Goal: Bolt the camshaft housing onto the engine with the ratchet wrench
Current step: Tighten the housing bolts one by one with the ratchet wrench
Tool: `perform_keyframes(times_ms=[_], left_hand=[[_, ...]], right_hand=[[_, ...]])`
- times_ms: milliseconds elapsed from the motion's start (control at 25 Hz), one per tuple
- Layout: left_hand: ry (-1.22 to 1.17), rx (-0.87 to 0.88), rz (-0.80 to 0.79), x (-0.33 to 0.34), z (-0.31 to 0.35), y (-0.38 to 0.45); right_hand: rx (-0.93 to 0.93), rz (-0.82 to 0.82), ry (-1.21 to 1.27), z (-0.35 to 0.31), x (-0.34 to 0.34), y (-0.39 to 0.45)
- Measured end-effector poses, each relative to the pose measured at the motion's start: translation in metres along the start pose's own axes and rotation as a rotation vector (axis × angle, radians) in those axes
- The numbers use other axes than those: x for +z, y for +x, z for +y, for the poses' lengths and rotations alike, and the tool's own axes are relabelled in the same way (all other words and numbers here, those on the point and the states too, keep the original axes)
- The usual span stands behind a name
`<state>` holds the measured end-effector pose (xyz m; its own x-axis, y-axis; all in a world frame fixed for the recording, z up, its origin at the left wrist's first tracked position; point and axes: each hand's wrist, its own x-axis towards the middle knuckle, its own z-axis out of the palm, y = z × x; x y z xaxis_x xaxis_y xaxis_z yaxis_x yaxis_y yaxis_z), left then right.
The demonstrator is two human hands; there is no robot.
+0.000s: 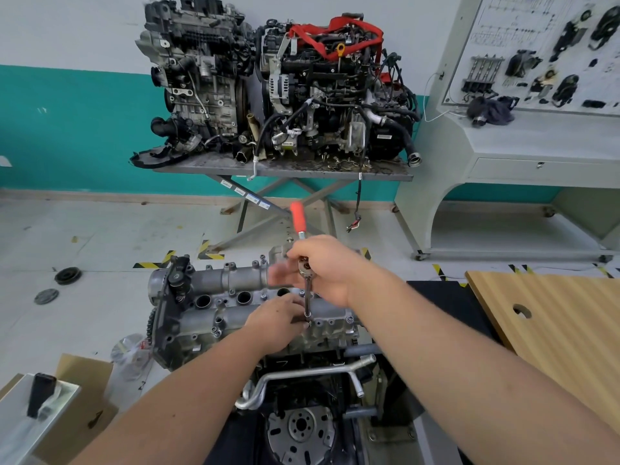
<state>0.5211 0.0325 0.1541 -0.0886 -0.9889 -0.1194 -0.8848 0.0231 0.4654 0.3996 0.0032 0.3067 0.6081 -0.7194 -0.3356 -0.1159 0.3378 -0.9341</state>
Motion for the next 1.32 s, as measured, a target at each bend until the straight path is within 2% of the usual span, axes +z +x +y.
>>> perform_keyframes(times_ms=[80,120,160,200,280,400,480,600,720,840,880,920,1000,1080,1160,1200,1240,1280,1320], left_hand=[[0.000,0.003,-0.018,-0.002,0.003,-0.001],[-0.001,0.007,-0.024,-0.003,0.004,-0.001],[-0.003,0.008,-0.029,-0.005,0.005,-0.001],[-0.005,0.010,-0.032,-0.006,0.006,-0.002],[0.006,0.025,-0.021,-0.006,0.007,-0.003],[-0.064,0.016,0.052,-0.005,0.009,-0.004],[-0.113,0.031,0.049,-0.003,0.007,-0.003],[0.005,0.005,-0.005,-0.002,0.003,0.000],[0.023,-0.006,0.004,0.000,0.001,0.001],[0.013,0.011,0.020,0.002,0.001,0.002],[0.007,0.014,0.024,0.002,0.000,0.001],[0.001,0.019,0.028,0.002,-0.001,0.001],[-0.004,0.032,0.038,0.002,0.000,-0.001],[0.006,0.027,0.040,0.000,0.003,-0.002],[0.015,0.034,0.021,-0.001,0.003,-0.002],[0.016,0.040,0.013,-0.002,0.003,-0.001],[0.017,0.044,0.008,-0.003,0.003,-0.002],[0.016,0.052,0.009,-0.003,0.003,-0.002],[0.016,0.055,0.013,-0.002,0.004,-0.002]], right_hand=[[-0.110,0.062,0.447,0.016,0.004,0.004],[-0.175,0.112,0.576,0.023,0.006,0.007],[-0.250,0.163,0.595,0.030,0.007,0.008],[-0.322,0.219,0.471,0.037,0.007,0.009],[-0.505,0.287,-0.010,0.049,0.004,0.009],[-0.980,0.451,-0.734,0.056,-0.011,0.013],[-1.110,0.499,-1.169,0.048,-0.017,0.014],[-0.970,0.383,-1.535,0.030,-0.021,0.004],[-0.771,0.210,-1.673,0.013,-0.019,-0.005],[-0.696,0.174,-1.778,-0.004,-0.012,0.001],[-0.577,0.169,-1.697,-0.007,-0.009,0.002],[-0.429,0.157,-1.457,-0.008,-0.007,0.004],[-0.169,0.073,-0.633,-0.002,0.000,0.004],[-0.108,0.066,0.060,0.012,0.006,0.004],[-0.180,0.196,0.491,0.027,0.007,0.008],[-0.221,0.244,0.589,0.033,0.008,0.009],[-0.280,0.282,0.549,0.041,0.008,0.009],[-0.365,0.313,0.389,0.047,0.006,0.008],[-0.480,0.330,0.126,0.052,0.004,0.005]])
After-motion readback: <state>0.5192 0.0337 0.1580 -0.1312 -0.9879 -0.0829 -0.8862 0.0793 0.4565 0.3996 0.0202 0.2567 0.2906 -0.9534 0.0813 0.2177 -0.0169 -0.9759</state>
